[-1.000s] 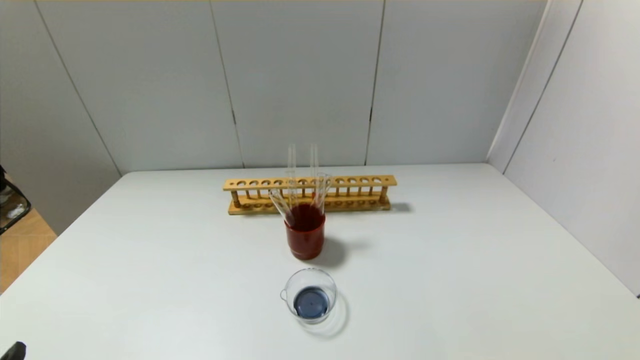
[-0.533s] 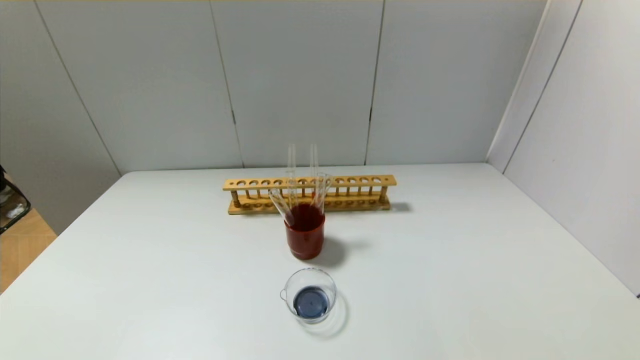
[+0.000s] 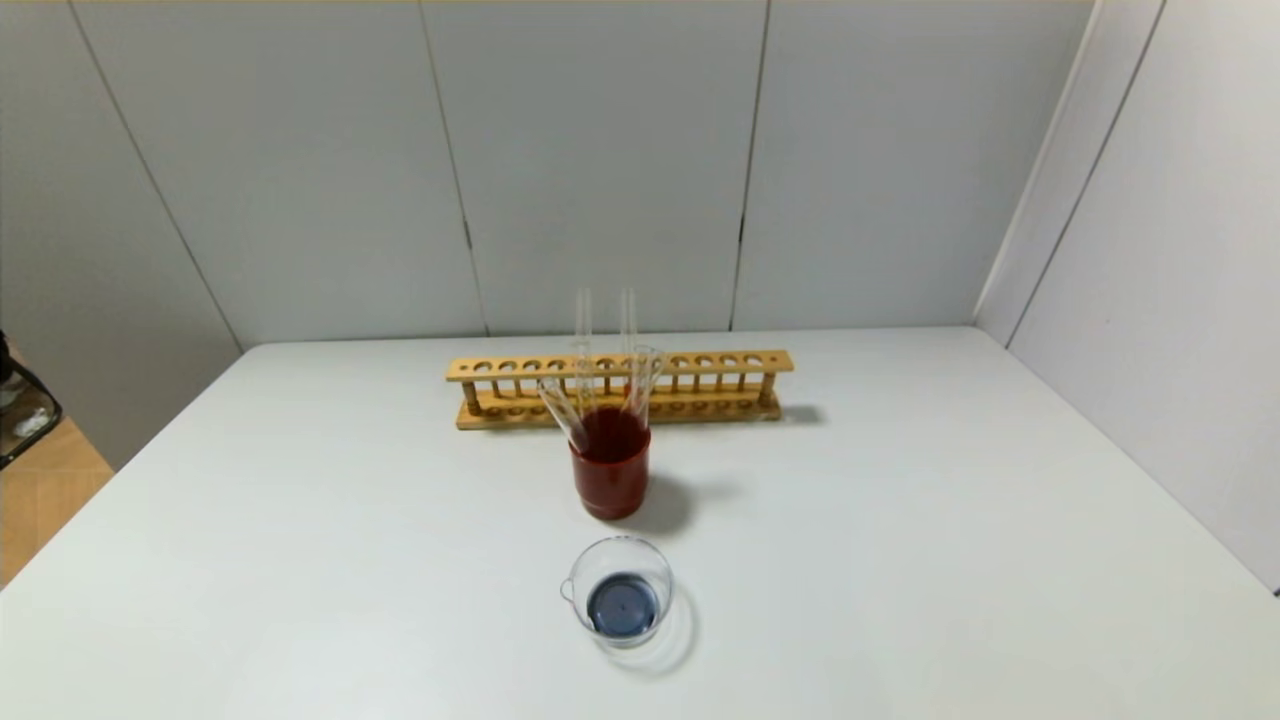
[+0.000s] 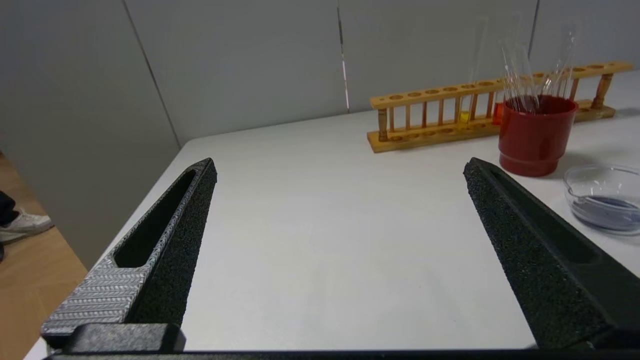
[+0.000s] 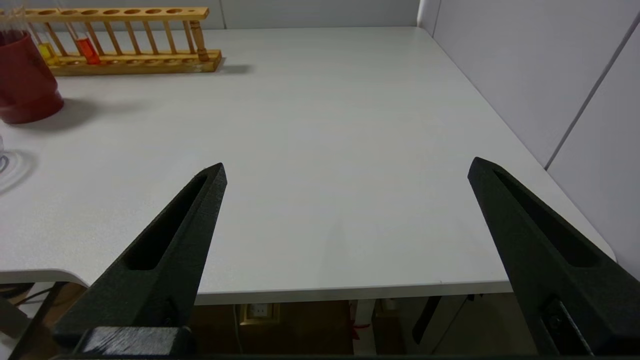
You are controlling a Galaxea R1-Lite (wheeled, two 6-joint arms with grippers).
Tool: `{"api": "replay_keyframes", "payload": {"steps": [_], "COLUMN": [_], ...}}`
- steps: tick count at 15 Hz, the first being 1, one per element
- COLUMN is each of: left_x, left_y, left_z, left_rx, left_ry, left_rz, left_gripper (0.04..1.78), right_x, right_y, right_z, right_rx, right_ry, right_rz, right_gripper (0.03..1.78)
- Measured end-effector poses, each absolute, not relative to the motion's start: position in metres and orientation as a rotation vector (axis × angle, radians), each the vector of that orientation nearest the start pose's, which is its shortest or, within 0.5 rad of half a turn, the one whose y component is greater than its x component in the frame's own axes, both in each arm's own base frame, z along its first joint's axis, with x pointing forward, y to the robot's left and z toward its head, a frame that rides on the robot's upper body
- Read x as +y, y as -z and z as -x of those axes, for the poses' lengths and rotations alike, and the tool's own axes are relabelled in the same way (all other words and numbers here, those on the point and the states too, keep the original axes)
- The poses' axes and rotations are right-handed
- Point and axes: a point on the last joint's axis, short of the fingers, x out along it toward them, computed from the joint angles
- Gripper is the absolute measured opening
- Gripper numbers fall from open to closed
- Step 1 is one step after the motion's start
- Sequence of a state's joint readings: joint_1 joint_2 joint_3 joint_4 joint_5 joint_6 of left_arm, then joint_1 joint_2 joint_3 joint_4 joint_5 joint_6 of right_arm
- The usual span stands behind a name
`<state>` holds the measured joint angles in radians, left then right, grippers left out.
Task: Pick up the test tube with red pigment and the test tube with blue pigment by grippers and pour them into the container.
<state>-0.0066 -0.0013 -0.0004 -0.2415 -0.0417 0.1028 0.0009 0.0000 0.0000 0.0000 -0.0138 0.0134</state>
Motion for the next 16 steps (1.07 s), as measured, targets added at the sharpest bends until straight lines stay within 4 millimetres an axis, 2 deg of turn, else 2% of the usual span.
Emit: {"api": "replay_keyframes", "payload": {"steps": [9, 16], "left_x": [-0.001, 0.0], "left_y": [-0.076, -0.076], "left_z": [0.023, 0.023], "left_rx": [-0.012, -0.005], "left_ry": [0.034, -0.004], "left_rz": [-0.07, 0.037], "left_gripper": [1.75, 1.75], "right_x": [0.0, 0.0], "right_y": [-0.075, -0.075], "right_z": [0.023, 0.023], "right_rx": [0.0, 0.0], "right_ry": [0.012, 0.012], "right_rz": [-0.013, -0.013], "right_gripper": [1.7, 1.7]}}
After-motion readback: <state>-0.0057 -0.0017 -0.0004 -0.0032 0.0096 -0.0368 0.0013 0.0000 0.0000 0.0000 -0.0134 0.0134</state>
